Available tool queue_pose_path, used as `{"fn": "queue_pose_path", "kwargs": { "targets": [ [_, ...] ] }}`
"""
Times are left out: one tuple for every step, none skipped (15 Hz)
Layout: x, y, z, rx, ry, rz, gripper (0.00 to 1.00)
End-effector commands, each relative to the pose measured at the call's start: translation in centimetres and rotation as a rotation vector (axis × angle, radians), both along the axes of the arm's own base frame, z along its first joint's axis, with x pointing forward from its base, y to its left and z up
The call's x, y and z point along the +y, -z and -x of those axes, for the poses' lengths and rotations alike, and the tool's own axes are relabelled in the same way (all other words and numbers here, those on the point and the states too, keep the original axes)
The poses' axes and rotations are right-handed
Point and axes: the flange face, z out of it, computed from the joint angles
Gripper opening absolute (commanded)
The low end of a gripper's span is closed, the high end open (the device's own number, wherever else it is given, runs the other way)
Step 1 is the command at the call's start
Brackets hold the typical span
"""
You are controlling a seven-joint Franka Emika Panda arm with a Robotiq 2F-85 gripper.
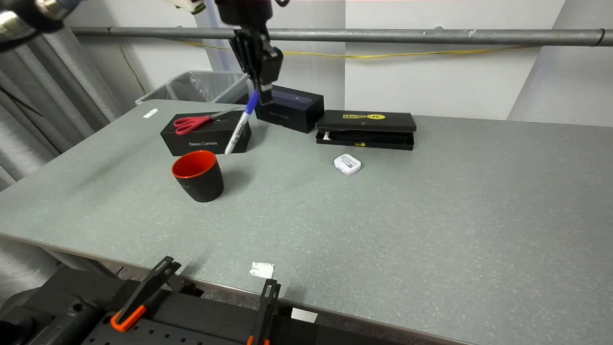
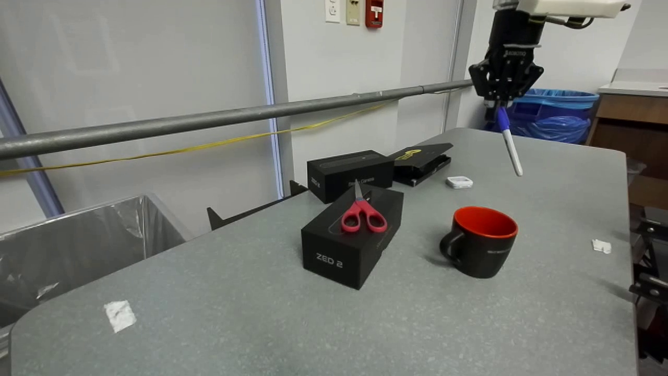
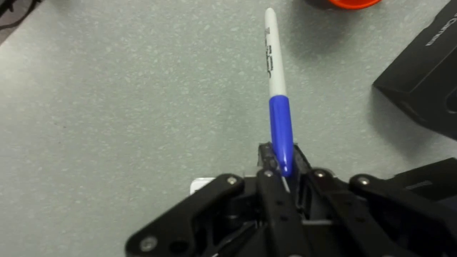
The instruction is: Remove the marker from the mug cup and place it on the table
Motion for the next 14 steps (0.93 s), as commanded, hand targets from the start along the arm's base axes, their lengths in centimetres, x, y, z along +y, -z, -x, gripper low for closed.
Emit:
{"fn": "queue_pose_path", "kwargs": {
  "targets": [
    [-3.5, 5.4, -2.9, 0.124, 0.066, 0.017, 0.03],
    [-3.9, 7.0, -3.7, 0.145, 0.082, 0.023, 0.03],
    [-3.9, 8.8, -4.4, 0.173, 0.085, 0.008, 0.03],
    [-3.7, 10.4, -5.2, 0.197, 0.087, 0.004, 0.03],
    [-3.5, 12.0, -6.0, 0.212, 0.099, 0.019, 0.03],
    [-3.2, 13.3, -6.9, 0.227, 0.102, 0.014, 0.03],
    [-3.1, 14.3, -7.7, 0.238, 0.11, 0.017, 0.03],
    [-2.9, 15.3, -8.3, 0.252, 0.116, 0.025, 0.03],
    [-2.7, 16.0, -9.0, 0.256, 0.124, 0.034, 0.03],
    [-2.6, 16.6, -9.6, 0.261, 0.129, 0.041, 0.03],
    [-2.3, 17.1, -10.2, 0.264, 0.131, 0.044, 0.03],
    [-2.2, 17.3, -10.7, 0.268, 0.135, 0.05, 0.03],
    [-2.0, 17.5, -11.0, 0.269, 0.138, 0.054, 0.37],
    [-1.9, 17.5, -11.4, 0.272, 0.139, 0.054, 0.39]
  ]
}}
